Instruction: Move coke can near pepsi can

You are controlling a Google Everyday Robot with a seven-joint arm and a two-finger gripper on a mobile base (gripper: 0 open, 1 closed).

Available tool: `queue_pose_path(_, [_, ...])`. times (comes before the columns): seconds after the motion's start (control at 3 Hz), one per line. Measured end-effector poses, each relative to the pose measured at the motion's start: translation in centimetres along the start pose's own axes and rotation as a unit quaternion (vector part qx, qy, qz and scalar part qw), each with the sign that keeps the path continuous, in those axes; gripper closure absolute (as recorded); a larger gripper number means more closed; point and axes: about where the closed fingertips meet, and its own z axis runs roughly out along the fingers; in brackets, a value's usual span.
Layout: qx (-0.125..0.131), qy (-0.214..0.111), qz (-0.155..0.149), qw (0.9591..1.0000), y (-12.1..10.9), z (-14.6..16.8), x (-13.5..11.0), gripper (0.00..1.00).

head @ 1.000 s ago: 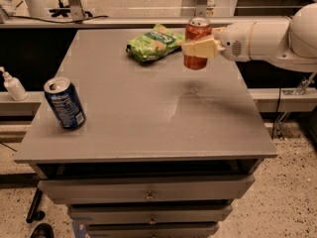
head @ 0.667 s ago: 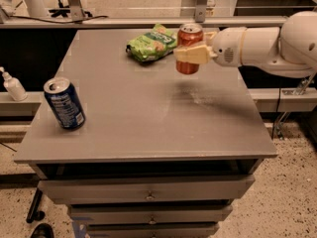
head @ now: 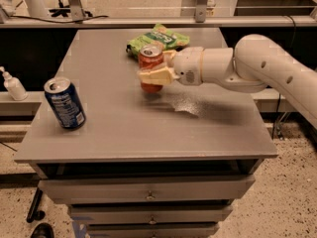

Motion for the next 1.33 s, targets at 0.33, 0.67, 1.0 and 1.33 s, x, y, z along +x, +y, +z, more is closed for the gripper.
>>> queue_pose_path(0.33, [-0.027,-0.016,-0.002,0.9995,3.1,3.5,-0.6,1.00])
queue_pose_path(0.67, [-0.045,-0.026,0.006,0.9986,5.6,5.8,-1.7,1.00])
queue_pose_path(1.0, [-0.063,-0.033,0.014,0.9974,7.5,7.2,-2.6,1.00])
queue_pose_path(1.33, [-0.079,-0.030,0.027,0.9961,9.2,7.8,-2.5,1.00])
